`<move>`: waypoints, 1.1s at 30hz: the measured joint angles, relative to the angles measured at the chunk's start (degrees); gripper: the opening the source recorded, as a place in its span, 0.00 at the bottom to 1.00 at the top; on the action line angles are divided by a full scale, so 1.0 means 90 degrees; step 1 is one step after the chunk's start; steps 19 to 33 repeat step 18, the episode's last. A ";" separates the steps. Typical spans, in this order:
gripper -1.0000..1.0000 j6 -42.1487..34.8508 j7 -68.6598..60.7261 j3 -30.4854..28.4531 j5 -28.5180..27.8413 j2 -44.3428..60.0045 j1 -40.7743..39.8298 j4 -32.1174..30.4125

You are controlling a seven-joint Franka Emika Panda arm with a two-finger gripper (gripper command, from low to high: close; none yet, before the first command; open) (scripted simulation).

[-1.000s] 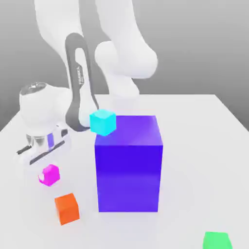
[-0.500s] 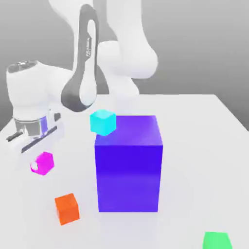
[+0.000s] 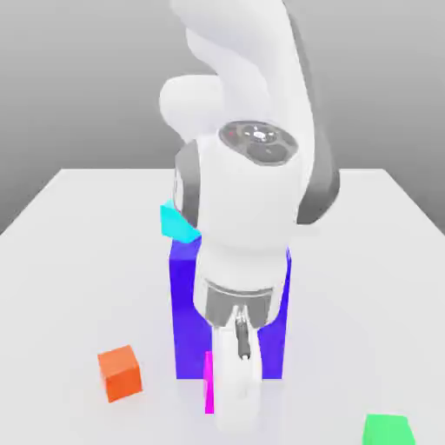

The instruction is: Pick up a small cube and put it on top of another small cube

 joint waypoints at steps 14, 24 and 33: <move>1.00 0.0580 0.1267 0.0104 -0.0418 0.1291 0.1241 0.0604; 1.00 0.0042 0.0958 0.0435 0.0041 0.0657 0.1000 0.0546; 1.00 0.0042 0.0958 0.0435 0.0041 0.0657 0.1000 0.0546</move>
